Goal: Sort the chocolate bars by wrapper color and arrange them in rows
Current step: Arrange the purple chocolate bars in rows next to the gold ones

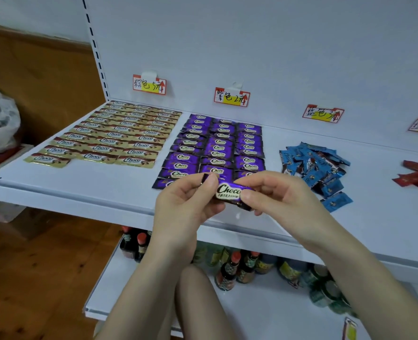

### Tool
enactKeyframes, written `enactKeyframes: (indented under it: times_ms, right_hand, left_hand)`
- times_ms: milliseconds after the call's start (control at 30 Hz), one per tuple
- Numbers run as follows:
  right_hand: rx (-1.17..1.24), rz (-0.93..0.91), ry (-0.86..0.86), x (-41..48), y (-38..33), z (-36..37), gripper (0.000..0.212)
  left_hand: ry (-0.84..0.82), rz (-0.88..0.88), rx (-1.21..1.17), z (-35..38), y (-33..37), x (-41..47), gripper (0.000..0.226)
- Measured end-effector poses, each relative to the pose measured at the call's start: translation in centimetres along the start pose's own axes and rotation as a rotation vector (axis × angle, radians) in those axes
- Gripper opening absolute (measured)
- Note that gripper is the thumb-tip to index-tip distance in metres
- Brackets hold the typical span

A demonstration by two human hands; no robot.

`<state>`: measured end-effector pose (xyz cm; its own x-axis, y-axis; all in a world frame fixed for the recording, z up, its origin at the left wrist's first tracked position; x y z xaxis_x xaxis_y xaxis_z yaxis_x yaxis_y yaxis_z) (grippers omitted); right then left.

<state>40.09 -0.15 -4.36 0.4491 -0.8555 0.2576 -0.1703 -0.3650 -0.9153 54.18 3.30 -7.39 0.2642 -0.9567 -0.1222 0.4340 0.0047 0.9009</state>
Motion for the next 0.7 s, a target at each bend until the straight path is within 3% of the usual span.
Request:
enactKeyframes:
  times_ms: [133,233,300,400,467,700]
  right_hand:
    - [-0.432,-0.288,0.066,-1.6,-0.3,-0.7,0.016]
    - [-0.519,-0.350,0.006,-2.5,1.0,-1.0,0.026]
    - [-0.534,-0.306,0.025,-2.5,2.0,-2.0,0.021]
    - [-0.604,-0.229,0.034,-2.1,3.3,-3.0,0.020]
    - [-0.643,-0.196,0.011,-1.9,3.8,-3.1,0.020]
    - [-0.739,-0.133,0.016,-1.3,4.2,-2.9,0.013]
  left_hand:
    - [0.024,-0.040,0.035,0.5,-1.5,-0.3,0.013]
    - [0.003,-0.035,0.068,1.1,-2.2,-0.4,0.017]
    - [0.050,0.114,0.260,1.0,-2.4,-0.7,0.018]
    - [0.147,0.656,0.867,0.5,-2.2,-1.0,0.018]
    - [0.081,0.867,1.086,0.1,-3.7,-0.5,0.027]
    - [0.102,0.942,1.158,-0.2,-4.9,0.0,0.029]
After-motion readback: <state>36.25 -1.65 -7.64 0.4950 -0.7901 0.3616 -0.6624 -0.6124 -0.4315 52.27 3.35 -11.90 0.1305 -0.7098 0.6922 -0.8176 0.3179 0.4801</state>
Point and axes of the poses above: each hand's wrist, its own x-axis towards the middle knuckle, its own z-axis out of the palm, y = z × x, the point moved 4 cm from there along x, towards the middle knuckle, and after that the axes turned 5 degrees about -z, right-handed, at the moved point
